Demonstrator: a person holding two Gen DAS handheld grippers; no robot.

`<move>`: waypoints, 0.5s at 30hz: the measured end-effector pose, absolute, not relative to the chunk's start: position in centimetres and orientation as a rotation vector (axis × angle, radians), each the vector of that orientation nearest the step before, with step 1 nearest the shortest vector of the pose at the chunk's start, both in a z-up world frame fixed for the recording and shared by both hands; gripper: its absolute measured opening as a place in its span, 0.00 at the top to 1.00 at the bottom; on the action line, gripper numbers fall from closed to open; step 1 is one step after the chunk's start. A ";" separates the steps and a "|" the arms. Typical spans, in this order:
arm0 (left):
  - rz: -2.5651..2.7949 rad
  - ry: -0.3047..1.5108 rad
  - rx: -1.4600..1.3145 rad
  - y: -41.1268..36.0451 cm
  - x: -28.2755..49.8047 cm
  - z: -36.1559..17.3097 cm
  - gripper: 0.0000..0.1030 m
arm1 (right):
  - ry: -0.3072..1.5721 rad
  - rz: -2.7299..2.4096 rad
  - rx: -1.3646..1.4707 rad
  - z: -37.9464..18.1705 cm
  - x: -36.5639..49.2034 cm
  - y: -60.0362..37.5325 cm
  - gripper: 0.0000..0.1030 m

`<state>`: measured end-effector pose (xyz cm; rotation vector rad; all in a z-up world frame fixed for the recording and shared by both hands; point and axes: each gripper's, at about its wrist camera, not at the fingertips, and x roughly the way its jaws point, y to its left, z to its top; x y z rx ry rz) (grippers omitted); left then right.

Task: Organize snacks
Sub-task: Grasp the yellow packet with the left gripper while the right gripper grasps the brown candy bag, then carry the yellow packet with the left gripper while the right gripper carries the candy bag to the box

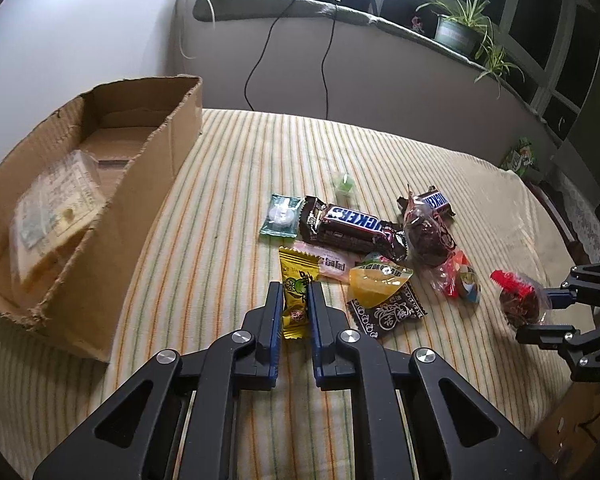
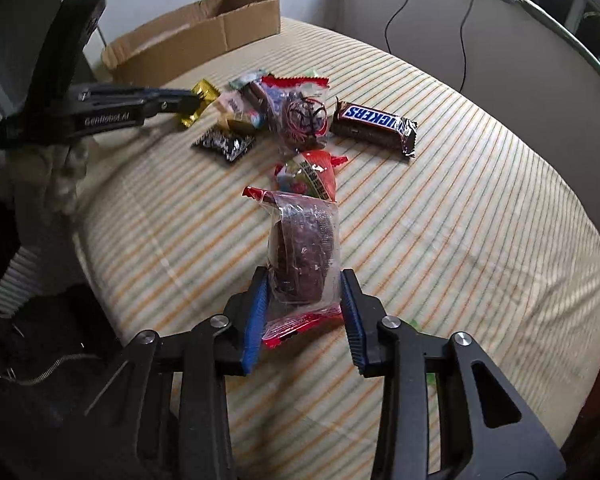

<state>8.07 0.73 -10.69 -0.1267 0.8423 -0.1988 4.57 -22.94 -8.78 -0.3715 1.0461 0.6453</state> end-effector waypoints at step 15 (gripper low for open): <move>-0.168 0.717 -0.169 4.4 7.0 -6.2 0.90 | 0.878 0.683 -0.253 -2.9 7.1 -18.0 0.65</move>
